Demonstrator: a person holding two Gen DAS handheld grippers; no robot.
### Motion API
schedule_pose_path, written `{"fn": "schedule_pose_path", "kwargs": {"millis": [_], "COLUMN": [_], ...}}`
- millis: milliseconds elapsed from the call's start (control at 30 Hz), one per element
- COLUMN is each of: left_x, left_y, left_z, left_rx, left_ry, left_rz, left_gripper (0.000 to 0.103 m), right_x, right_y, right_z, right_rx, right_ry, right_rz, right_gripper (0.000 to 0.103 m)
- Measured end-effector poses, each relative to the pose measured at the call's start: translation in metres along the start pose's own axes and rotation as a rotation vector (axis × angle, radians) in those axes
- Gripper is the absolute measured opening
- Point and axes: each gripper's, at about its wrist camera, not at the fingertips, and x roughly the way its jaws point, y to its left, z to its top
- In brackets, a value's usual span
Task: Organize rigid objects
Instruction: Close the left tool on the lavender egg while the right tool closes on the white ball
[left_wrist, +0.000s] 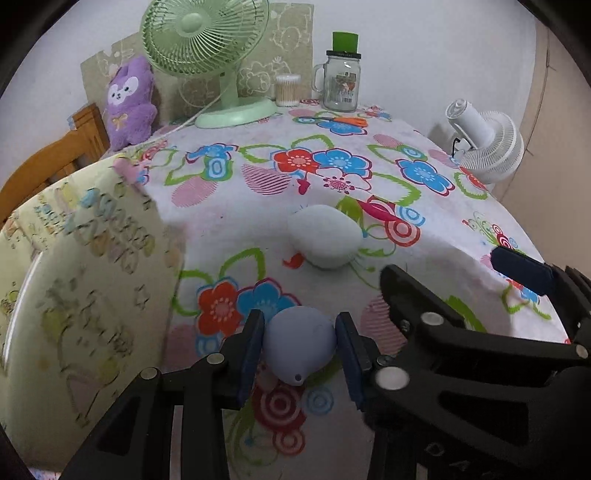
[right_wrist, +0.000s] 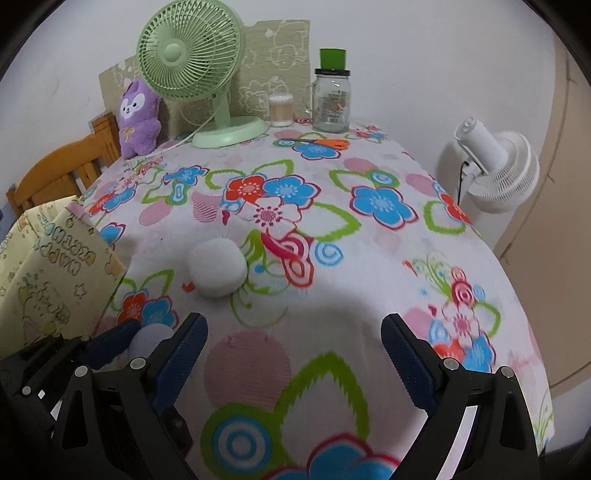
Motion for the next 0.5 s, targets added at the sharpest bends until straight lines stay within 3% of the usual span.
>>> {"fn": "schedule_pose_path", "kwargs": {"millis": [133, 500], "left_x": [0.008, 0.019], "left_y": [-0.001, 0.015], "left_z": [0.006, 0.019], "left_rx": [0.005, -0.045], "left_ry": [0.007, 0.002], "left_rz": [0.007, 0.018], "left_gripper": [0.041, 0.041], "right_x": [0.014, 0.044], "right_y": [0.004, 0.019], "right_z": [0.009, 0.027], "right_rx": [-0.04, -0.073], "right_ry": [0.008, 0.046], "right_rz": [0.009, 0.114], "right_gripper": [0.096, 0.08]}}
